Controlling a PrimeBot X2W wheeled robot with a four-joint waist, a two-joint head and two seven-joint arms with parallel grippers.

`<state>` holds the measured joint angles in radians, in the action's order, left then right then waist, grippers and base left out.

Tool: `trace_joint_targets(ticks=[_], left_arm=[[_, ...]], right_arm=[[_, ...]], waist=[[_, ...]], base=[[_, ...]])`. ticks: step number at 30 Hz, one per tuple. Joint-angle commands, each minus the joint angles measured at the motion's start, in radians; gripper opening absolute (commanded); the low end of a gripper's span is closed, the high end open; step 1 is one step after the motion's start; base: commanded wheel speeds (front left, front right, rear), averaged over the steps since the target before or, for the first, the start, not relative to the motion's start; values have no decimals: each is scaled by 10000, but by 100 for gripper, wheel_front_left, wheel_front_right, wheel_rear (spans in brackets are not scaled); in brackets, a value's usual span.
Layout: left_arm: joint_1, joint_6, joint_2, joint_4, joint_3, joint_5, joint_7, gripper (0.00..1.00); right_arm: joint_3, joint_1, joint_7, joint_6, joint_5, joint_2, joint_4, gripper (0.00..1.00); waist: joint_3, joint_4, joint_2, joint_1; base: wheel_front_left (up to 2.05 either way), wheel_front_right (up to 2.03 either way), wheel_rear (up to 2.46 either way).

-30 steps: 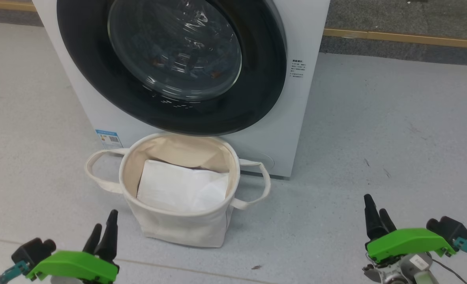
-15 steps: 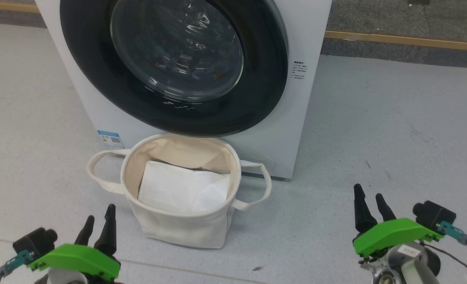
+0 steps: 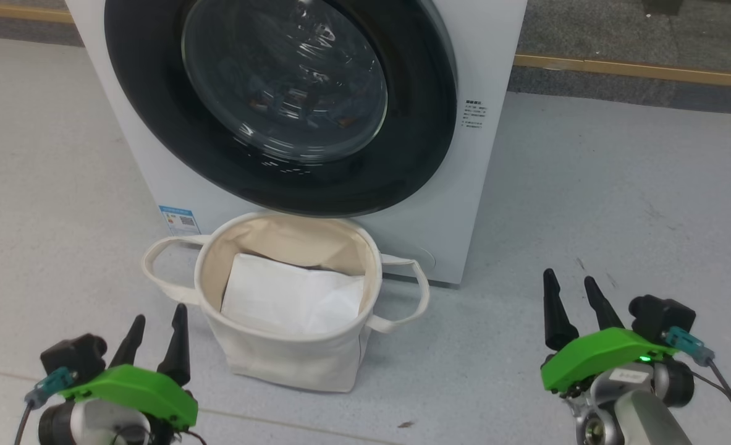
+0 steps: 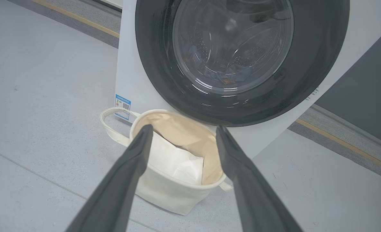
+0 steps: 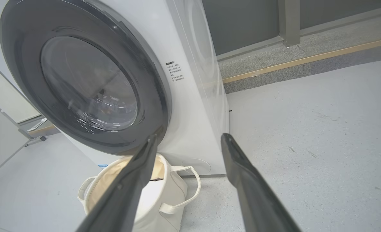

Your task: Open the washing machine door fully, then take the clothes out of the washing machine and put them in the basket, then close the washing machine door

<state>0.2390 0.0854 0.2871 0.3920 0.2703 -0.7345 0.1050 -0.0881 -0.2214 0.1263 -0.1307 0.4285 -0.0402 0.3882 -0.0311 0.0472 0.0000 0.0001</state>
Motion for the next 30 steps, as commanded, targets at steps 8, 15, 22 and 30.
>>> trace_joint_targets(ticks=[8, 15, 22, 30], left_arm=[[1000, 356, 591, -88, -19, 921, 405, 100], [1325, 489, 876, 77, 189, 1567, 664, 100], [1615, 465, 1043, 240, 425, 2110, 935, 100], [1855, 517, 1228, 363, 630, 2721, 1188, 100]], right_arm=[[-274, -806, 397, 0, -1382, -65, -244, 100], [-213, -944, 603, 0, -2291, -73, -227, 100], [-180, -1057, 808, 0, -3128, -80, -242, 100], [-223, -1181, 1013, 0, -3958, -88, -291, 100]], waist=[[-126, 82, 0, 0], [-154, 48, 0, 0], [-110, -65, 0, 0], [-26, -187, 0, 0]], base=[[0, 0, 0], [0, 0, 0], [0, 0, 0], [0, 0, 0]])
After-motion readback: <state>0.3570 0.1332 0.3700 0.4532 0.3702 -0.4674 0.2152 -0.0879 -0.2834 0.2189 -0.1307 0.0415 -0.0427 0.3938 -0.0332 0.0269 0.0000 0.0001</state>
